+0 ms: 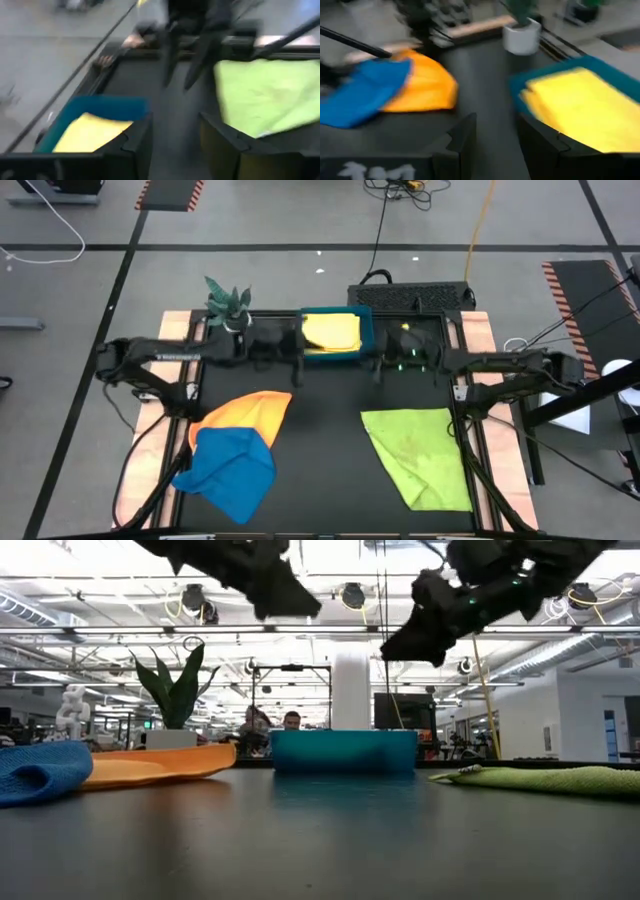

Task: Fold microfiber towels
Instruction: Fold the green microfiber cloth

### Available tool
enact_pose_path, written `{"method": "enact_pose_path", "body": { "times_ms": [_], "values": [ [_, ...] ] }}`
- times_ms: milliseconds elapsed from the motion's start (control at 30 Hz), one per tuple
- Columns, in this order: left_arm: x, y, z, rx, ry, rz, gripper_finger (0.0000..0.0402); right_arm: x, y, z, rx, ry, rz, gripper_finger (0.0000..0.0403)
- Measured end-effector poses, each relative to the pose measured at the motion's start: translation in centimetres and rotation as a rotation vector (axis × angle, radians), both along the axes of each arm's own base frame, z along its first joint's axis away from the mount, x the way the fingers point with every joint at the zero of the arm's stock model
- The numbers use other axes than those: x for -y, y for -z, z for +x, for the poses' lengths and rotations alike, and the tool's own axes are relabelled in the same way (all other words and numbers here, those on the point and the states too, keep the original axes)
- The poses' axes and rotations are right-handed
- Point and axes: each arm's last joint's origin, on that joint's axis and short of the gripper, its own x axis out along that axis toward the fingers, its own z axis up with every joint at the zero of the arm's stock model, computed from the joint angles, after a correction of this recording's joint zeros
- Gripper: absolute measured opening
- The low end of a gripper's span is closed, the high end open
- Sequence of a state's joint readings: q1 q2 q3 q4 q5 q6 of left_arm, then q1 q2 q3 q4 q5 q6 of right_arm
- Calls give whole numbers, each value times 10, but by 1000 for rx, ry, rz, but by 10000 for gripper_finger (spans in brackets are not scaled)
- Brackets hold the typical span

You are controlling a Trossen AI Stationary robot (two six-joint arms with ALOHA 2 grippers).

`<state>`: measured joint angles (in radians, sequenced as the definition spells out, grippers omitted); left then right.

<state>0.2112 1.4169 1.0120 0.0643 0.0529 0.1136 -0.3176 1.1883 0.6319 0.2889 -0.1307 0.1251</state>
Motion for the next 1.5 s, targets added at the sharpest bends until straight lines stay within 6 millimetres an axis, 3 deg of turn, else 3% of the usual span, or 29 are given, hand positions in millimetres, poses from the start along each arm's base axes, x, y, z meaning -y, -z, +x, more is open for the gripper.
{"method": "enact_pose_path", "body": {
  "times_ms": [167, 300, 567, 900, 1133, 1500],
  "values": [
    [49, 21, 1, 198, 140, 66, 124, -38, 26, -7, 85, -60, 47, 131],
    [63, 41, -4, 247, 179, 95, 116, -58, 42, -13, 50, -34, 62, 130],
    [64, 47, -5, 236, 149, 36, 115, -72, 34, -8, 19, -56, 53, 130],
    [67, 58, -6, 126, 134, -70, 115, -73, 34, -7, -253, -52, 14, 130],
    [73, 63, -8, 79, 108, -104, 115, -77, 31, -4, -116, -117, 88, 130],
    [83, 63, -8, 73, 90, -100, 115, -97, 28, -4, -79, -202, 118, 130]
  ]
}}
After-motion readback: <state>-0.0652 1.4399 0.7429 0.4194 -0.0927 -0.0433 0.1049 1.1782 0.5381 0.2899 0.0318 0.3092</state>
